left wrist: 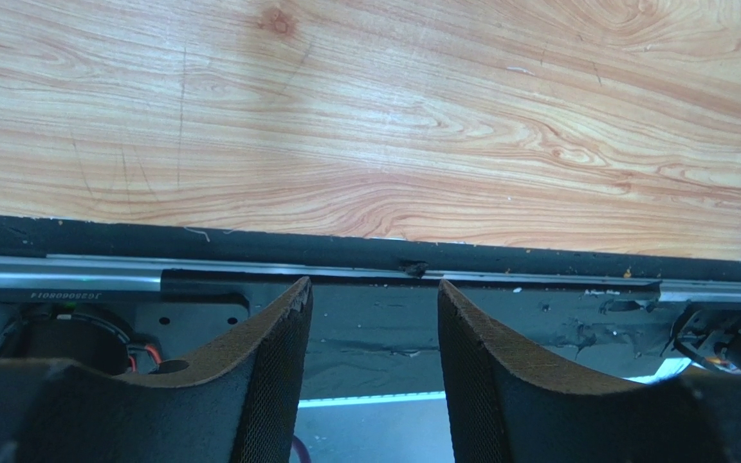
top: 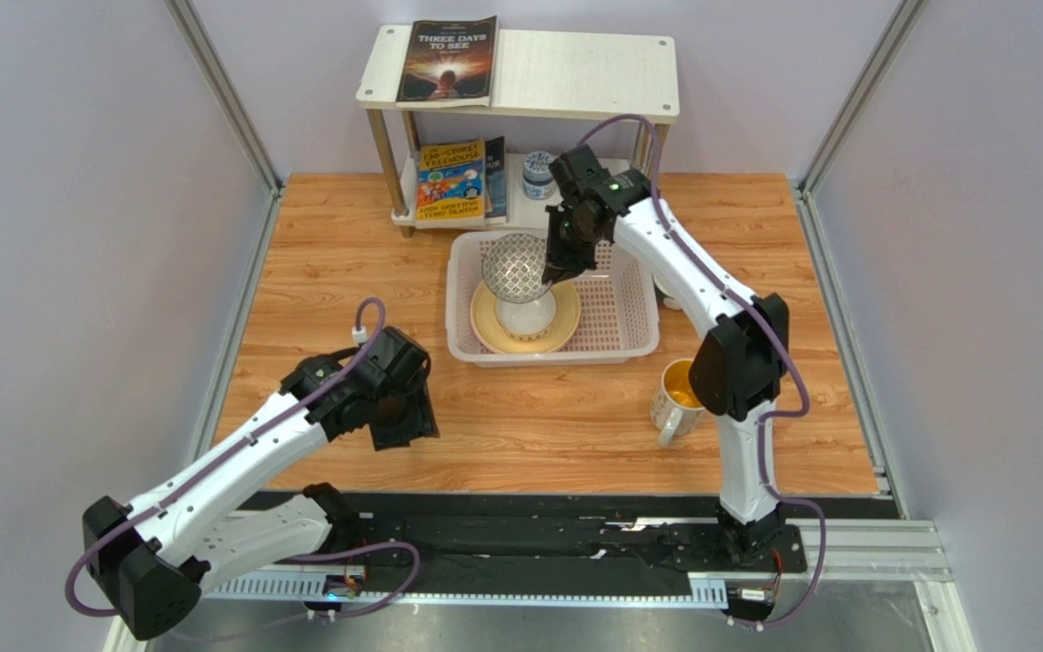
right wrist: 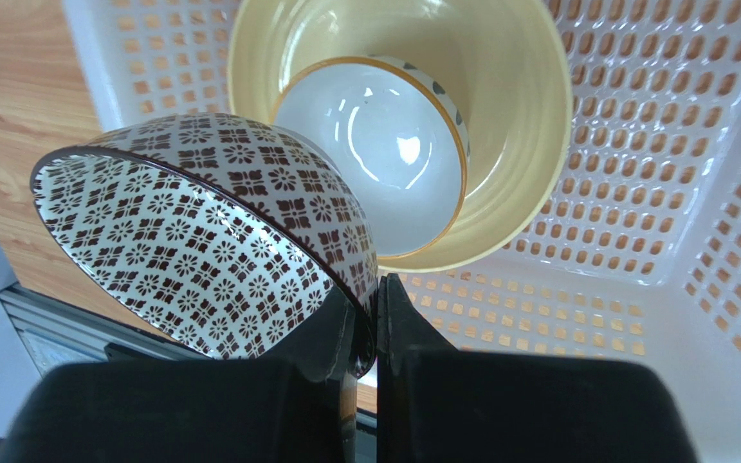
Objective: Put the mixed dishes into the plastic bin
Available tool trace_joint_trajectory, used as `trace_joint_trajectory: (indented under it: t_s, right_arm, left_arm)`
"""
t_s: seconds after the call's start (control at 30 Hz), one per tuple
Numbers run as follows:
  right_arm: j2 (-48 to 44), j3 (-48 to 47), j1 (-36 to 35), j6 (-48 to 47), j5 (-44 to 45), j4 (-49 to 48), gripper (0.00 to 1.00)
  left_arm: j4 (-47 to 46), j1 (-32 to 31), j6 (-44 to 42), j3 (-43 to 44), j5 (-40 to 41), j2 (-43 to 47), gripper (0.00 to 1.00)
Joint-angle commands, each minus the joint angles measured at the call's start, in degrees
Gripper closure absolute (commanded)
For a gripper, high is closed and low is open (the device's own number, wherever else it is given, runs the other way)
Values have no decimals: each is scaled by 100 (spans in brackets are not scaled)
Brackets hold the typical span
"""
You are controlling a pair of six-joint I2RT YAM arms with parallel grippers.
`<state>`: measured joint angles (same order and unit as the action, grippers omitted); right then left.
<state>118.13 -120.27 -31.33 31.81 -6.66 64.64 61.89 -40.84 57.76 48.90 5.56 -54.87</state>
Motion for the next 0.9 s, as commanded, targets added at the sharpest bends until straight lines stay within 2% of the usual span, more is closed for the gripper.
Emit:
trace_joint_trajectory:
  t_s: [0.0, 0.23, 0.6, 0.87]
  right_arm:
    - [-44, 168, -57, 158, -320, -224, 100]
    - [-27, 803, -57, 97, -293, -461, 100]
    - [245, 865, 13, 88, -389, -672, 100]
    - [387, 979, 57, 71, -345, -655, 88]
  left_arm:
    - [-98, 15, -80, -39, -134, -15, 44]
    - [-238, 23, -124, -91, -213, -111, 44]
    - [-291, 23, -116, -118, -275, -182, 45]
    - [-291, 23, -116, -109, -284, -155, 45]
